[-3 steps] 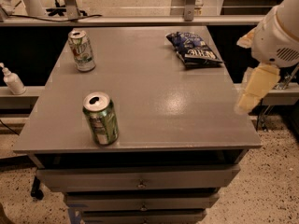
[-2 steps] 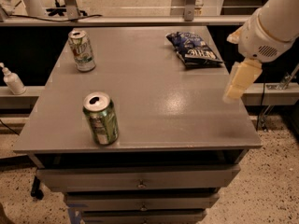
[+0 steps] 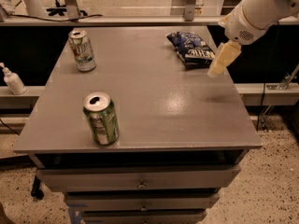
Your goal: Move blue chip bag near 7up can
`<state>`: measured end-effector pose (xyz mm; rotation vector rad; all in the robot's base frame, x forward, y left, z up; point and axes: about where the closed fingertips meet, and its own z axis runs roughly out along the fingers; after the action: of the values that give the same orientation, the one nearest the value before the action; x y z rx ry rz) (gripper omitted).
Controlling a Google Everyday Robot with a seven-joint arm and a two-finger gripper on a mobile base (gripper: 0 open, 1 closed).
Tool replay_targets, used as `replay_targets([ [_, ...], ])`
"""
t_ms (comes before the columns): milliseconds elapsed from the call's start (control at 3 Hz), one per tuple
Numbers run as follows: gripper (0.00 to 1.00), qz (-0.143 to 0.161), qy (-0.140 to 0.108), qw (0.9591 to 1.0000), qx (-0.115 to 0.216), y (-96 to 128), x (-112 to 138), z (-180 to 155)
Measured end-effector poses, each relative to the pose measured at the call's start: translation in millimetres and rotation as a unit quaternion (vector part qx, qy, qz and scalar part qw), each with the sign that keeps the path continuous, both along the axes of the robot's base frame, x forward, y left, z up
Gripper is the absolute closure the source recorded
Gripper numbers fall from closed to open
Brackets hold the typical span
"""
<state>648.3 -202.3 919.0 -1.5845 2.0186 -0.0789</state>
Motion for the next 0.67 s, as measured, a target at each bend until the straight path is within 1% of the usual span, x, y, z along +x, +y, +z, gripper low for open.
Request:
replay_targets([
  [333, 0.0, -0.023, -0.014, 0.998, 0.057, 3.0, 42.9, -11.2],
  [667, 0.0, -0.051, -0.018, 0.9922, 0.112, 1.9, 70.7, -29.1],
])
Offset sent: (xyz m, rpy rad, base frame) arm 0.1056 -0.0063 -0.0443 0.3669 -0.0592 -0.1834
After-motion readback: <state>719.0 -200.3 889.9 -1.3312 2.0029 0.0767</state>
